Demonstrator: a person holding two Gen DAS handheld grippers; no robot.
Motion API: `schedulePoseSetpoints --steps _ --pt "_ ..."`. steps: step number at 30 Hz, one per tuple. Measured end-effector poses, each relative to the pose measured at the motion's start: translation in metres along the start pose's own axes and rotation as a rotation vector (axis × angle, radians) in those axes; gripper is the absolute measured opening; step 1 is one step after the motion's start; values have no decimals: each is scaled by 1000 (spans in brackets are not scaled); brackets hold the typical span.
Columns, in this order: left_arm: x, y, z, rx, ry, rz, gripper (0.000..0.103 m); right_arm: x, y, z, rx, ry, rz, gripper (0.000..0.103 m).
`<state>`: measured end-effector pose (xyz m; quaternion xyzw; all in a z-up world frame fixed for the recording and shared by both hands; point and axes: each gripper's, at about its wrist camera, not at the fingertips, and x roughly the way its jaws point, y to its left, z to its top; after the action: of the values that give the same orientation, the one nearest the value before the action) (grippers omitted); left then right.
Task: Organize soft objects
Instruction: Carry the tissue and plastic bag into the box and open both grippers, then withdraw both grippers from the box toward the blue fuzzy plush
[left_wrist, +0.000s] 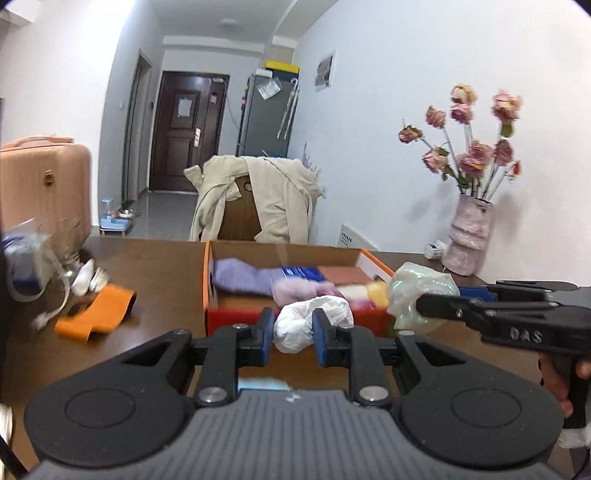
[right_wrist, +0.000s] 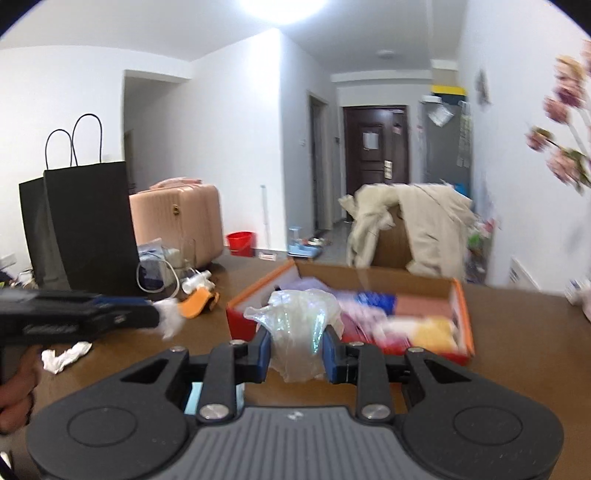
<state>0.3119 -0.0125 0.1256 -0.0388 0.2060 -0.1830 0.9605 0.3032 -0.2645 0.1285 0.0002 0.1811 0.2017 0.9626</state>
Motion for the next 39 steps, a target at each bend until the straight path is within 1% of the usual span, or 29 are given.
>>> schedulePoseSetpoints --steps 1,3,5,6,7,8,9,11,12,13,14,16,17,18,19,20,22,23,24,27,30,33,35,36,38,39 --pt "15 7 10 -2 8 0 23 13 -2 9 -9 10 15 28" --pt "52 19 32 36 25 24 23 47 -8 28 -32 43 46 28" --pt "96 26 51 120 55 66 23 89 -14 46 -49 89 78 28" --pt "115 29 56 154 73 77 23 112 -16 54 -65 124 96 28" --pt "141 35 60 179 108 85 23 136 -18 61 -78 154 106 28" --pt "162 40 62 185 149 86 23 159 -19 67 -99 182 106 28" --pt "185 48 63 174 188 104 23 181 -18 71 -121 223 112 28" --pt "216 58 59 182 234 129 24 225 -20 73 -157 306 126 28" --pt "227 63 56 179 249 130 29 242 -23 70 -165 336 124 28" --pt "237 69 53 168 264 113 38 257 -27 67 -163 357 113 28" --pt "241 74 50 148 269 93 40 270 -31 63 -157 384 111 30" --pt "245 83 45 102 268 44 46 288 -36 56 -141 432 141 34" --pt "244 86 43 92 261 26 48 294 -39 54 -128 437 146 39" --pt "243 88 43 84 253 12 49 297 -41 52 -118 443 147 44" --pt "241 91 45 67 249 4 50 297 -41 50 -111 445 146 57" --pt "239 90 47 54 244 1 50 297 -41 49 -104 444 139 60" --pt "229 93 54 43 221 19 52 293 -40 48 -100 431 130 60" --pt "223 91 58 46 210 37 56 288 -39 50 -101 425 125 60" --pt "216 90 62 51 195 57 63 284 -39 52 -103 417 120 60" --pt "190 85 75 67 155 77 64 260 -38 69 -105 360 100 60" --pt "153 77 85 82 108 85 65 218 -38 87 -108 283 69 60" --pt "111 68 92 92 56 87 68 165 -34 102 -112 202 36 63" --pt "77 60 93 98 15 87 70 129 -28 108 -119 148 15 69" --pt "63 56 92 101 -4 84 73 110 -25 109 -120 120 5 70" --pt "29 48 84 104 -42 75 76 70 -18 107 -125 65 -6 79" --pt "15 44 78 107 -53 69 77 50 -13 103 -127 34 -6 80"
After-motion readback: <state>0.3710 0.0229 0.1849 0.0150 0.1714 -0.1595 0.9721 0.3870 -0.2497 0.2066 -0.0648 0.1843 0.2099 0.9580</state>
